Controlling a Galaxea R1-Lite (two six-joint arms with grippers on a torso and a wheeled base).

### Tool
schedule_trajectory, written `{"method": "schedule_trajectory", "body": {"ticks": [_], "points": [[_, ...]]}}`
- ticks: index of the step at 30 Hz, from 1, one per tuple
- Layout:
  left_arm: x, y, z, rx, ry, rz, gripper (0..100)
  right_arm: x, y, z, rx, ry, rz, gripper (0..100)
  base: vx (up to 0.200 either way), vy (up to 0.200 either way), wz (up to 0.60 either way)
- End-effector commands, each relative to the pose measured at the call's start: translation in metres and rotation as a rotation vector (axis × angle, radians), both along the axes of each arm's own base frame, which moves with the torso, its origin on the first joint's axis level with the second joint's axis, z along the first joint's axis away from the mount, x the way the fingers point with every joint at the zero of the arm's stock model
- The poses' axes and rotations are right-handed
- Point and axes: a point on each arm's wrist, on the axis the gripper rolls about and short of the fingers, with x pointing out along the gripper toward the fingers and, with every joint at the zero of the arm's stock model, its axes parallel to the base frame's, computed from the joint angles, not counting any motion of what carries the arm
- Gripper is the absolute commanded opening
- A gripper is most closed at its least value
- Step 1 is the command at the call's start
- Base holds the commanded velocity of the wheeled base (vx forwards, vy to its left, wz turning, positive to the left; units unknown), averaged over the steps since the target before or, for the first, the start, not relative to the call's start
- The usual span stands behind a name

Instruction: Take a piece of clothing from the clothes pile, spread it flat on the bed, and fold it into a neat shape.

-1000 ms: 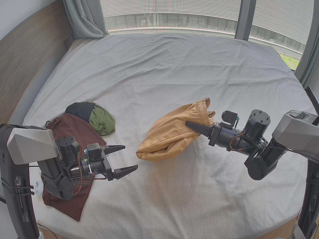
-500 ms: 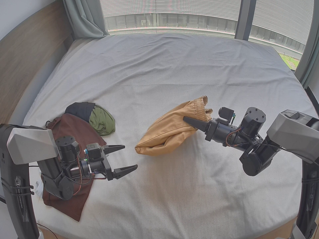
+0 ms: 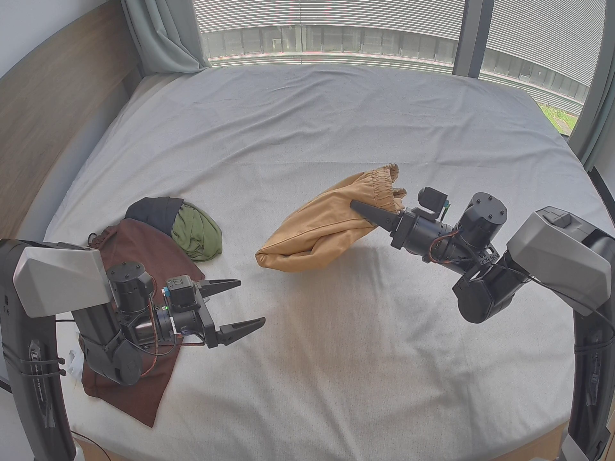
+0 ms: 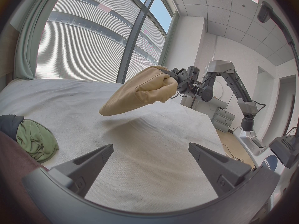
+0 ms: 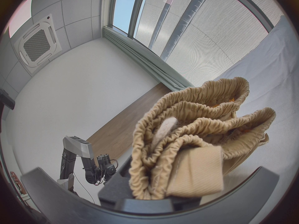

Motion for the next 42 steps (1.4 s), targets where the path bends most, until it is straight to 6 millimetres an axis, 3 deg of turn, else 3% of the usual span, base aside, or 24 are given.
{"method": "schedule_trajectory", "body": {"ticks": [1, 9, 16, 23, 31, 42], "points": [[0.0, 0.0, 0.0, 0.0, -0.001, 0.0, 100, 0.007, 0.001, -0.007, 0.001, 0.004, 0.001, 0, 0.0, 0.0, 0.0], [0.001, 0.003, -0.002, 0.0, 0.002, 0.008, 100, 0.02, -0.002, -0.038, -0.013, 0.056, -0.015, 0, 0.0, 0.0, 0.0], [0.001, 0.003, -0.002, 0.0, 0.004, 0.008, 100, 0.021, -0.004, -0.043, -0.016, 0.066, -0.021, 0, 0.0, 0.0, 0.0], [0.002, 0.003, -0.002, 0.0, 0.004, 0.009, 100, 0.028, -0.002, -0.033, -0.002, 0.031, -0.021, 0, 0.0, 0.0, 0.0], [0.001, 0.003, -0.002, 0.0, 0.002, 0.009, 100, 0.049, 0.003, -0.008, 0.014, -0.011, -0.023, 0, 0.0, 0.0, 0.0], [0.001, 0.003, -0.003, 0.001, 0.008, 0.009, 100, 0.076, 0.0, 0.012, 0.058, -0.031, -0.035, 0, 0.0, 0.0, 0.0]]}}
